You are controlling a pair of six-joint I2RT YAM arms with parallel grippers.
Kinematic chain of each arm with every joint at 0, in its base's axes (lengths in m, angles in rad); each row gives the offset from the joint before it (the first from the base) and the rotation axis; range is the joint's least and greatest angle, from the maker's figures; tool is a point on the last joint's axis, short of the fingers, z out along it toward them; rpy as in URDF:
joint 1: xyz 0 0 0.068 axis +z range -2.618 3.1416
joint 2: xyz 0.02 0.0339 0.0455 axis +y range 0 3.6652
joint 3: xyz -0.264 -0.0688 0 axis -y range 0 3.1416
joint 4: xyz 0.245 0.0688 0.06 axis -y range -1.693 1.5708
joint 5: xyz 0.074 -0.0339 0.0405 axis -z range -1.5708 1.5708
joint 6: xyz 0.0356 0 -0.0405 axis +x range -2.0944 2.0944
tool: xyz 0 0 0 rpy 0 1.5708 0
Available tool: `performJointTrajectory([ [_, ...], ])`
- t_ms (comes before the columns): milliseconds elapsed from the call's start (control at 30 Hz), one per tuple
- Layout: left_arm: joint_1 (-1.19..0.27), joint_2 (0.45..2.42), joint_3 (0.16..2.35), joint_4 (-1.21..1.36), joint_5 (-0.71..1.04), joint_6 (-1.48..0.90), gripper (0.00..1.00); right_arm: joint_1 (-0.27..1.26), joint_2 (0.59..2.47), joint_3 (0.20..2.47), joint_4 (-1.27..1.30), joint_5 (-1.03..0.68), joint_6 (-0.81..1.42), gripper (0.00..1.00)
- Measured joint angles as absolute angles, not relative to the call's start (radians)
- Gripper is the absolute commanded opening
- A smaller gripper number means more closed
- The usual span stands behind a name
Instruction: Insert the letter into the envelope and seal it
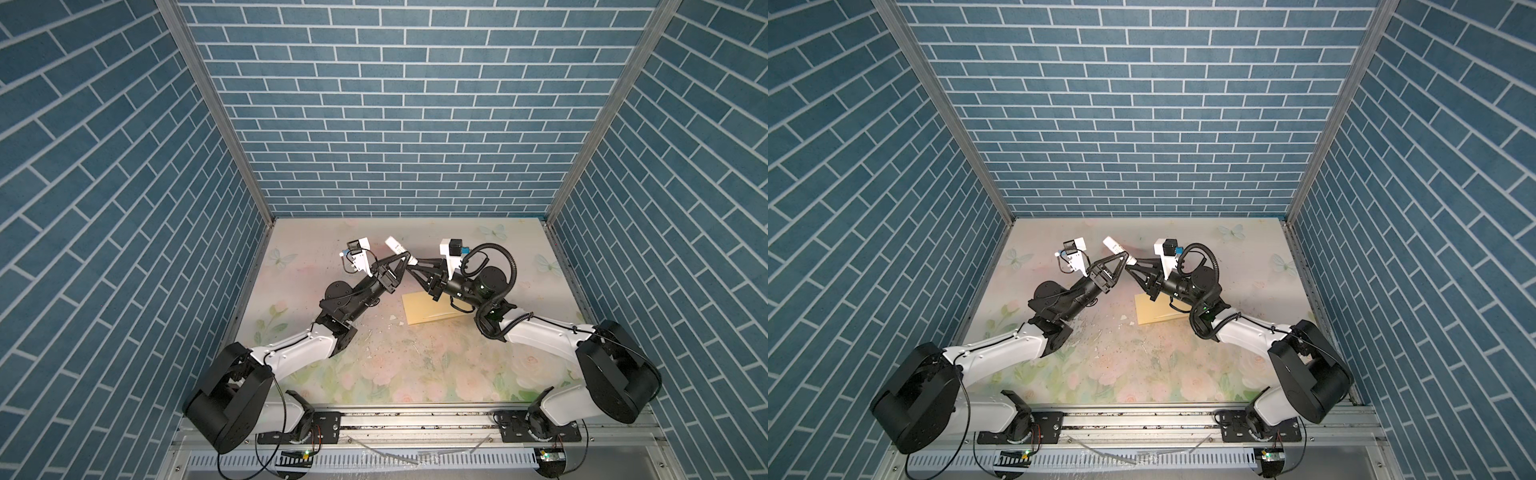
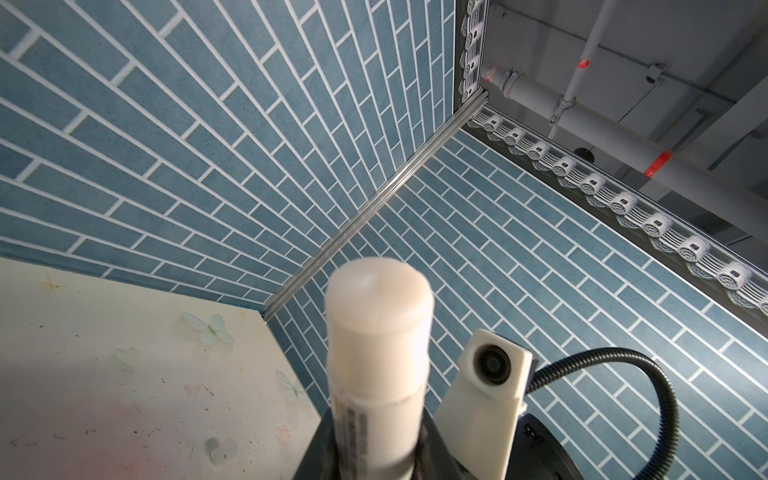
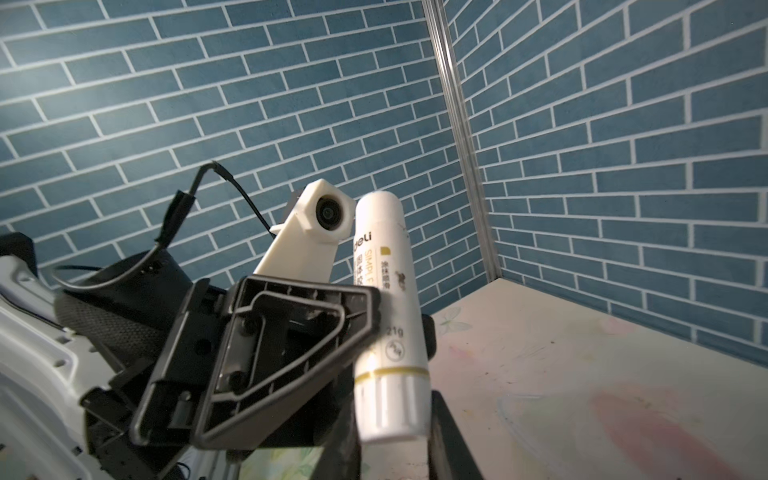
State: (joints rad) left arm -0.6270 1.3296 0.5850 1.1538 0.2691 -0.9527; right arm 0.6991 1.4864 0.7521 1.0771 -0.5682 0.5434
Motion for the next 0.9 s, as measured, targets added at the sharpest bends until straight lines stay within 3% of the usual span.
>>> performJointTrajectory([
  [300, -0.626, 1.329, 0.585, 1.145, 0.264, -0.953, 0.0, 0.673, 1.528, 0.767, 1.13, -0.658, 0.72, 0.05],
  [533, -0.626, 1.328, 0.585, 1.145, 0.266, -0.957, 0.0, 0.671, 1.53, 0.771, 1.136, -0.656, 0.717, 0.44],
  [667, -0.628, 1.33, 0.583, 1.102, 0.271, -0.972, 0.0, 0.671, 1.477, 0.735, 1.153, -0.58, 0.585, 0.69],
  [900, -0.629, 1.332, 0.588, 0.995, 0.278, -1.019, 0.0, 0.701, 1.33, 0.597, 1.182, -0.364, 0.239, 0.73],
])
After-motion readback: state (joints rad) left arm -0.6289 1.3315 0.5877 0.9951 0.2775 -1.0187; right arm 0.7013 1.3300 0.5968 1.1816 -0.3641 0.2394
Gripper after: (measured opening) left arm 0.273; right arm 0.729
